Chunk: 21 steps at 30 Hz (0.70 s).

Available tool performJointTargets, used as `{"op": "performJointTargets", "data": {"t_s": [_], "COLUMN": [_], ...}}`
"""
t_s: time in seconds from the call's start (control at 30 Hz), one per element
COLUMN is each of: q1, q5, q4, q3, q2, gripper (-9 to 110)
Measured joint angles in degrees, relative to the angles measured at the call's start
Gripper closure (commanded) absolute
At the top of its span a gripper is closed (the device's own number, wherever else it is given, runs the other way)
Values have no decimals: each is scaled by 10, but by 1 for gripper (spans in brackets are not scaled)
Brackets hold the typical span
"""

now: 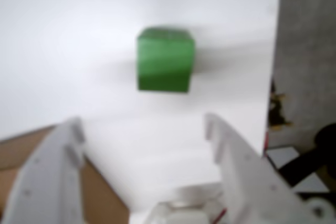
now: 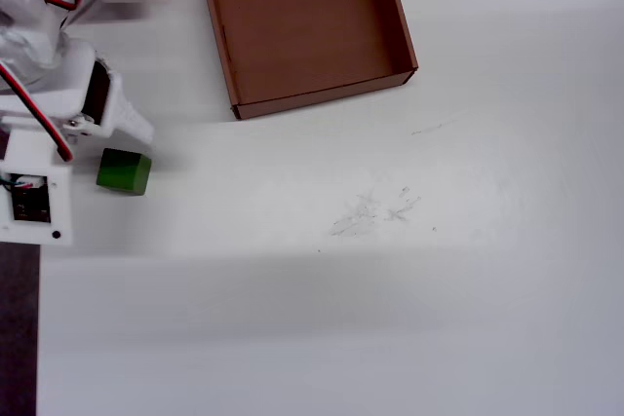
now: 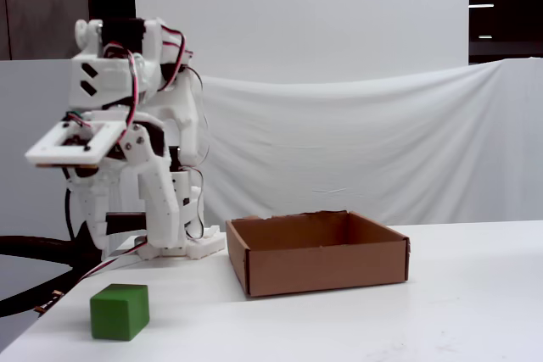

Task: Grasp a green cube and put it in a box.

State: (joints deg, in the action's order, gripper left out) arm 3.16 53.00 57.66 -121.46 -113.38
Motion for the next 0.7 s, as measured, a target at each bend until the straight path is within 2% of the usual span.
{"op": "performJointTargets", "data": {"t_s": [0.23, 0.7], "q1": [4, 34], "q5": [0, 11], "q4": [-61, -156], "q3": [-14, -79], "q2": [30, 53], "gripper": [64, 67]}}
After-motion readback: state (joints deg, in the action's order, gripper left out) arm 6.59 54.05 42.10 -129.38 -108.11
